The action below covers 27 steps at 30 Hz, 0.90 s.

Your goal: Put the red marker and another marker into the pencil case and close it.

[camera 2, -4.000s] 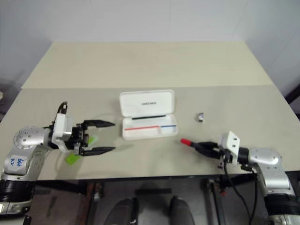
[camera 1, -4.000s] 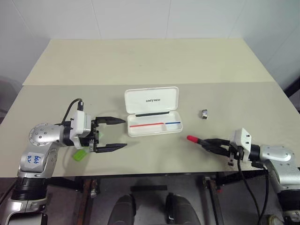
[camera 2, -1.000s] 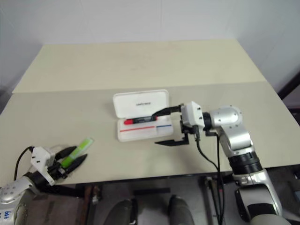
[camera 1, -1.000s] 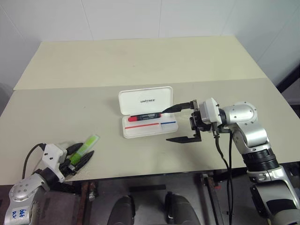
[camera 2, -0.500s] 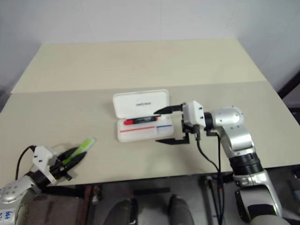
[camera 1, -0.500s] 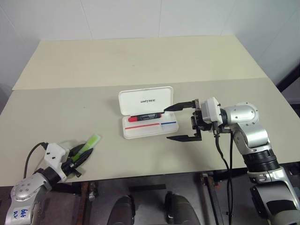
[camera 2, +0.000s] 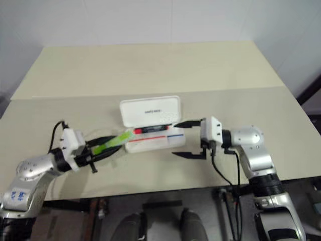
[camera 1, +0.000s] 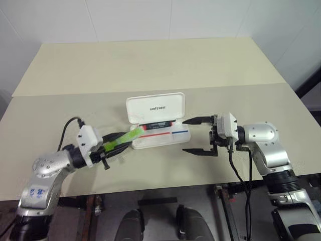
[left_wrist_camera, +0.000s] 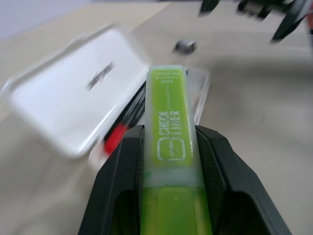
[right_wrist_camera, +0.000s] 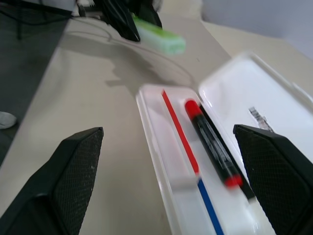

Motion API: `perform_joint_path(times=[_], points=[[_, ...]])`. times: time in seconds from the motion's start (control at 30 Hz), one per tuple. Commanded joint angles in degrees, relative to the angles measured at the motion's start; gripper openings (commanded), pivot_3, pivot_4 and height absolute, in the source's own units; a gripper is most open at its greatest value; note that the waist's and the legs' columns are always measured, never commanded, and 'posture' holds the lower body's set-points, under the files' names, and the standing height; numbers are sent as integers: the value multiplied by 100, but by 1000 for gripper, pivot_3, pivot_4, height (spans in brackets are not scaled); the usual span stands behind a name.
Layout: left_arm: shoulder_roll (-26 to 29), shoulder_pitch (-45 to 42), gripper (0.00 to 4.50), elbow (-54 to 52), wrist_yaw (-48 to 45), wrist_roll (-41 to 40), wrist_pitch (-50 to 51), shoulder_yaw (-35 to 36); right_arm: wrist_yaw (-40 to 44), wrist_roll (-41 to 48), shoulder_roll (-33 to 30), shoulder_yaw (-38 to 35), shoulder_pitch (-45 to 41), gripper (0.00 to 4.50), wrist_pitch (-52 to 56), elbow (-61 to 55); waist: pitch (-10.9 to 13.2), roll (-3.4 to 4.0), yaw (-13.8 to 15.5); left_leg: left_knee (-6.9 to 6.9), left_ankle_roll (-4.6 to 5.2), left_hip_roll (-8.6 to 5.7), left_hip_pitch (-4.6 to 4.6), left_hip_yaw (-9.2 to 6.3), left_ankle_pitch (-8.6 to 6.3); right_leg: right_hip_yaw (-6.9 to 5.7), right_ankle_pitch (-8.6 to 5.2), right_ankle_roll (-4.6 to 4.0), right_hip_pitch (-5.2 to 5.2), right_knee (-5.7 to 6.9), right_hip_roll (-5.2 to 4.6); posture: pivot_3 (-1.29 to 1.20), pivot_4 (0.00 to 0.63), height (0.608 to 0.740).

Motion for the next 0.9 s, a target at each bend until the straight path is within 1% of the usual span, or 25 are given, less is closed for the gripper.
perform_joint_path(times=[0.03, 0.23, 0.5, 0.63, 0.83, 0.87, 0.9], points=[[-103, -520, 1135, 604, -376, 214, -269, -399, -206, 59, -246, -321, 252, 4500, 25, -493, 0, 0, 47, 1, 0, 1, 0, 0, 0, 0, 0, 0, 0, 0, 3, 0, 150, 740], [-535, -1555, 1135, 2062, -1036, 612, -894, -1066, -658, 112, -475, -622, 862, 4500, 246, -1201, 1, -1, 101, 7, -3, 3, -1, 1, 2, 0, 1, 2, 0, 0, 12, 0, 150, 740], [-1072, -2523, 1135, 3806, -1484, 1053, -1674, -1397, -1201, 152, -627, -989, 1513, 4500, 527, -1997, 3, -5, 158, 26, -2, 4, -4, 4, 1, 3, 4, 8, 1, 4, 14, 0, 150, 740], [-1236, -2731, 1135, 4260, -1583, 1156, -1910, -1394, -1376, 153, -627, -1047, 1653, 4500, 612, -2205, 3, -6, 193, 33, 1, 3, -6, 5, 0, 6, 6, 11, 1, 3, 14, 0, 150, 740], [-1426, -2874, 1135, 4520, -1808, 1090, -1754, -1396, -1577, 156, -619, -1077, 1706, 4500, 678, -2363, 3, -6, 228, 37, 1, 3, -8, 5, -1, 6, 7, 12, 2, 5, 15, 0, 150, 740], [-1457, -2890, 1882, 4529, -1837, 1074, -1729, -1392, -1589, 151, -617, -1063, 1698, 4500, 677, -2358, 3, -6, 236, 40, 2, 4, -8, 5, -1, 6, 7, 12, 3, 5, 15, 0, 150, 740], [-1479, -2885, 2129, 4473, -1866, 1044, -1665, -1385, -1601, 144, -610, -1040, 1669, 4500, 676, -2343, 4, -7, 242, 42, 2, 3, -9, 4, -1, 5, 7, 13, 4, 5, 15, 0, 150, 740]])
